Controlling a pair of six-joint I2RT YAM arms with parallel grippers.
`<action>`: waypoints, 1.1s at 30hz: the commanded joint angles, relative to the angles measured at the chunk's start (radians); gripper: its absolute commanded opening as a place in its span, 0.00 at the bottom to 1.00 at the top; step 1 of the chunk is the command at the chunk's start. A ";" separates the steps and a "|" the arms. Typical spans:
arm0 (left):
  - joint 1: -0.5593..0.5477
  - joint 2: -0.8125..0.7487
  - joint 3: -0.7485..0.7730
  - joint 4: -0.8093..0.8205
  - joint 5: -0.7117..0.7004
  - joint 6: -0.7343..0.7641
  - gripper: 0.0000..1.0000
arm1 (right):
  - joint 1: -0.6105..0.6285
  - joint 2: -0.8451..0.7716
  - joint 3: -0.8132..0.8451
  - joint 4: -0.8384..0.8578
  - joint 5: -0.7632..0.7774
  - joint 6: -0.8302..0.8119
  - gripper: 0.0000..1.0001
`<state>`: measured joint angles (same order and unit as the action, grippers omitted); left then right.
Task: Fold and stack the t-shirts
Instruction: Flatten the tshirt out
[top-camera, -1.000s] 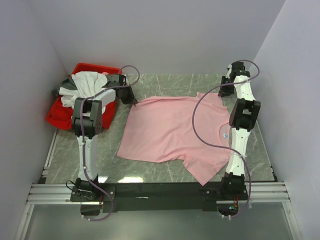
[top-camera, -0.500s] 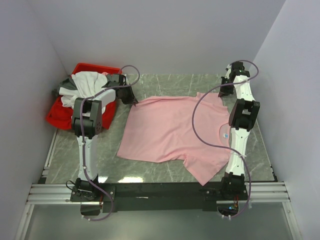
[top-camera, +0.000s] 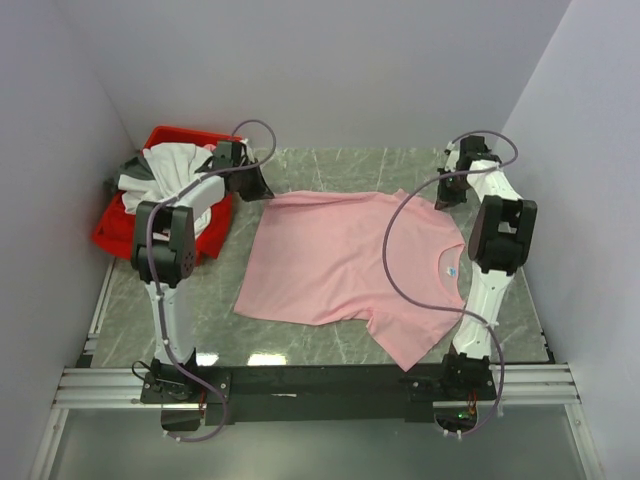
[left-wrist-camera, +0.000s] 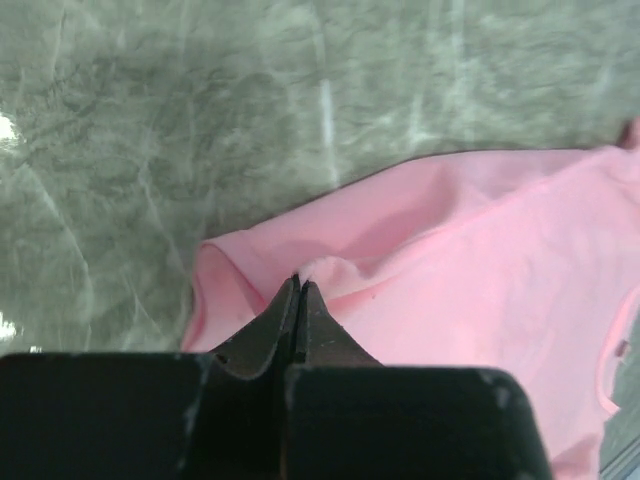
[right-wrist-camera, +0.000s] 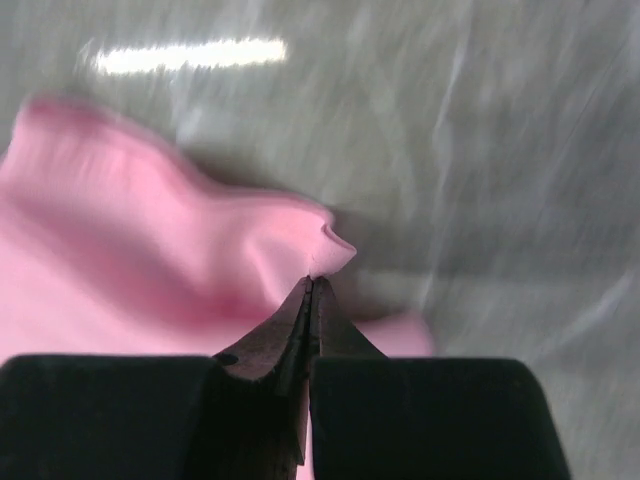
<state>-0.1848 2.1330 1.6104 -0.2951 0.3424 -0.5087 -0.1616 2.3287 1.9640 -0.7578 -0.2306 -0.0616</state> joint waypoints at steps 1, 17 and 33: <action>0.002 -0.137 -0.007 0.051 0.010 0.022 0.00 | 0.049 -0.254 -0.183 0.132 -0.019 -0.072 0.00; 0.002 -0.554 0.117 0.094 -0.080 0.032 0.00 | 0.119 -0.873 0.113 -0.096 -0.013 -0.202 0.00; -0.002 -0.973 0.376 0.212 -0.181 -0.045 0.01 | 0.120 -1.126 0.530 0.008 0.123 -0.242 0.00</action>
<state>-0.1848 1.1805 1.9850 -0.1257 0.1875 -0.5201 -0.0452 1.1942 2.4893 -0.8028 -0.1490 -0.2977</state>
